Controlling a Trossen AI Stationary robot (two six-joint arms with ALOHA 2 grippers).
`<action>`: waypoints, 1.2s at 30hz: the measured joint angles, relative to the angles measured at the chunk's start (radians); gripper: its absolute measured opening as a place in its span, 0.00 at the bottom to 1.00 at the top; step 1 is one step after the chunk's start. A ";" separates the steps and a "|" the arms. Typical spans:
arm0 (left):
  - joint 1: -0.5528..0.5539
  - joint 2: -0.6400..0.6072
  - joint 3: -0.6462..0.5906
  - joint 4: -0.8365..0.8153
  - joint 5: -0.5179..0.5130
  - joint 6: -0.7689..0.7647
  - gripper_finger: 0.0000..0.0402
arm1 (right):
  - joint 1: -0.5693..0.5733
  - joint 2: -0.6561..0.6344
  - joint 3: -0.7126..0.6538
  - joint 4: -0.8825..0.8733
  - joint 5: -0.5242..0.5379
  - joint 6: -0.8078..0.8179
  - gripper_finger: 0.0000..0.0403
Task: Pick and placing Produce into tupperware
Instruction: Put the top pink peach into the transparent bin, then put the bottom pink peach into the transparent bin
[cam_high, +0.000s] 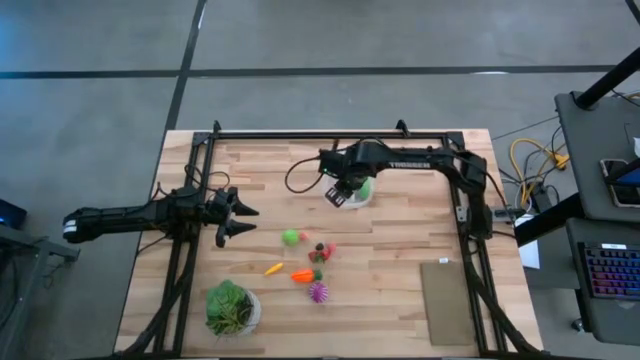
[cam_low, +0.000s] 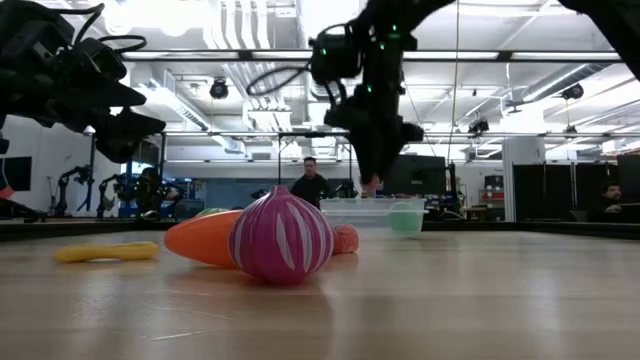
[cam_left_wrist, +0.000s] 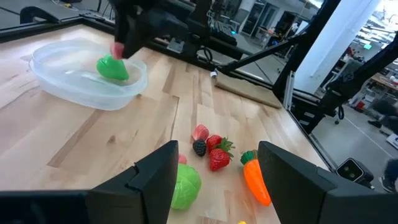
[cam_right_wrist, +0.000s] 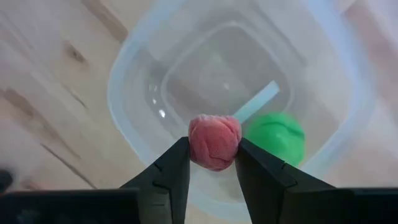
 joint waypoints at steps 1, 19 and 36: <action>0.000 0.000 0.000 0.000 0.000 0.000 0.52 | -0.012 0.003 -0.016 -0.001 -0.007 0.003 0.30; 0.000 0.002 0.000 0.000 0.000 0.000 0.52 | 0.014 -0.017 -0.098 -0.012 -0.002 0.078 0.66; 0.000 0.002 0.000 0.000 0.000 0.000 0.52 | 0.362 -0.060 -0.138 0.170 -0.061 -0.270 0.65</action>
